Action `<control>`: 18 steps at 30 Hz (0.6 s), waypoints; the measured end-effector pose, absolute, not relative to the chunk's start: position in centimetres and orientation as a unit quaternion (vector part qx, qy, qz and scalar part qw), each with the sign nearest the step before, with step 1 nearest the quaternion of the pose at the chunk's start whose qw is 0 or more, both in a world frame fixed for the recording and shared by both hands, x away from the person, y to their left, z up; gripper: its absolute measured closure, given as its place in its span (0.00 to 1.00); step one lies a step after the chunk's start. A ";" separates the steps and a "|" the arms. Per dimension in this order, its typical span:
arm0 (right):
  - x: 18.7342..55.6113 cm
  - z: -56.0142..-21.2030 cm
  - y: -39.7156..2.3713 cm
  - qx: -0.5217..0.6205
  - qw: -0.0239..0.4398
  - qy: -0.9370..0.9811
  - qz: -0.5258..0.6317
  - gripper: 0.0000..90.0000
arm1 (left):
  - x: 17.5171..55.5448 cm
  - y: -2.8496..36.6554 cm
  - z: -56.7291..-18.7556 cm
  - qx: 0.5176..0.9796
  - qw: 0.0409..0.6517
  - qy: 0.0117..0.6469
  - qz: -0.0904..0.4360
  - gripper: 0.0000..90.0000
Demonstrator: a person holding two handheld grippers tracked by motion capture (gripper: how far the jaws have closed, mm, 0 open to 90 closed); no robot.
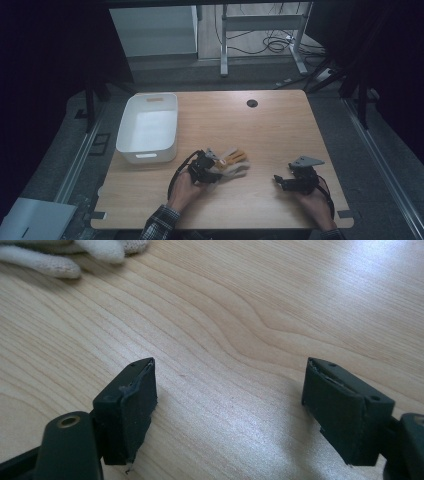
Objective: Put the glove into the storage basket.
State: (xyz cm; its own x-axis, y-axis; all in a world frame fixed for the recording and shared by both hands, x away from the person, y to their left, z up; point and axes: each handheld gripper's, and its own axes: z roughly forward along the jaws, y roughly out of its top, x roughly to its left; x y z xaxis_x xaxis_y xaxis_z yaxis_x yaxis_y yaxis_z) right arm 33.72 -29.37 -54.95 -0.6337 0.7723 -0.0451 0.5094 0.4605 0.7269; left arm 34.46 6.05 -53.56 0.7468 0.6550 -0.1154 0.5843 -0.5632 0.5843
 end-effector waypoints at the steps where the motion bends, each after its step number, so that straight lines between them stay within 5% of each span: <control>1: 33.7 -54.9 -29.4 0.385 0.188 0.834 0.349 0.25 | 34.6 6.3 -53.3 0.880 0.310 0.355 0.058 0.70; 18: 33.7 -55.0 -29.4 0.385 0.188 0.833 0.350 0.25 | 36.4 8.3 -50.0 0.865 0.318 0.381 0.075 0.70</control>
State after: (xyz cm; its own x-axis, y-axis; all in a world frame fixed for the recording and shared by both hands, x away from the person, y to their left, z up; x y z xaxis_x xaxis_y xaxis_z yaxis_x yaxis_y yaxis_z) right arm 33.72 -29.37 -54.95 -0.6328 0.7730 -0.0442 0.5101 0.4592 0.7273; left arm 36.39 8.33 -49.99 0.6990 0.7062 -0.1129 0.6110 -0.5077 0.6074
